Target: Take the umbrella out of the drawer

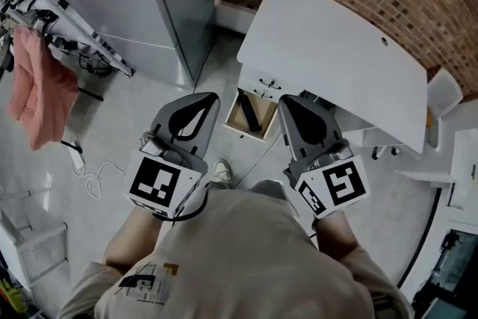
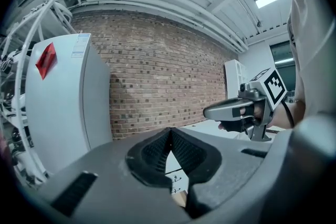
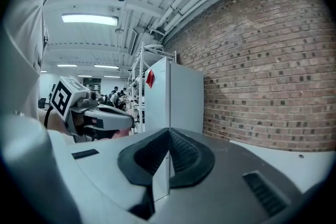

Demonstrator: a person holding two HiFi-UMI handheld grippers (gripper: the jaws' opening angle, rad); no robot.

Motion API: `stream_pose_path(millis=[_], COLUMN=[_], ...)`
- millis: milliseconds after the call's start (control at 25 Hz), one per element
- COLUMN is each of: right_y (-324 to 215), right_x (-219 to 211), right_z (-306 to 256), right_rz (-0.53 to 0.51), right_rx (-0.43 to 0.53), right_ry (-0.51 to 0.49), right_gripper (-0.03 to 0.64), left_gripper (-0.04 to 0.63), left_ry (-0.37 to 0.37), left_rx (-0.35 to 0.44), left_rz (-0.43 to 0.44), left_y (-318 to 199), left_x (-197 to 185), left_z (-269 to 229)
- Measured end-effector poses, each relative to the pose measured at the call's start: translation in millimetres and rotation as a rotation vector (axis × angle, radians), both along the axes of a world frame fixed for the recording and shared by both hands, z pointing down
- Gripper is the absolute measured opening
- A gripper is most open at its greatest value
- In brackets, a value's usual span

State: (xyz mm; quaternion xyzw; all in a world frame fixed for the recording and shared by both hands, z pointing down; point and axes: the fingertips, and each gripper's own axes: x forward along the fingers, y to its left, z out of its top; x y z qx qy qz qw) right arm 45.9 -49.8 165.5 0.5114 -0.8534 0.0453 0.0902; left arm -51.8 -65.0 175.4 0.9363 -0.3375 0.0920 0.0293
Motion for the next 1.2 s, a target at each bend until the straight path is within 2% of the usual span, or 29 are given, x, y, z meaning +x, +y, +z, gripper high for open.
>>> stream_pose_path(millis=[280,720,960,1080,1200], right_y=[-16,-34,-45,-49,-55], right_x=[-3,24,35,32,34], right_z=[4,5,14,19,27], right_rz=[-0.010,-0.062,-0.099,-0.134,-0.128], right_rx=[-0.015,-0.016,-0.028,-0.023,-0.024], right_ry=[0.004,-0.007,-0.010,-0.025,-0.029], right_gripper=[0.006,0.006,0.006,0.006,0.008], left_gripper=[0.006,0.006,0.006,0.006,0.006], left_ry=[0.007,-0.018,-0.024,-0.006,-0.015], left_rx=[-0.024,-0.014,-0.036,-0.062,-0.049], left_rz=[-0.023,-0.100,-0.135,-0.128,-0.117], left_y=[-19,-37,-46,-50,-56], left_x=[-4,14,26,37,46], left_z=[8,6,14,19,22])
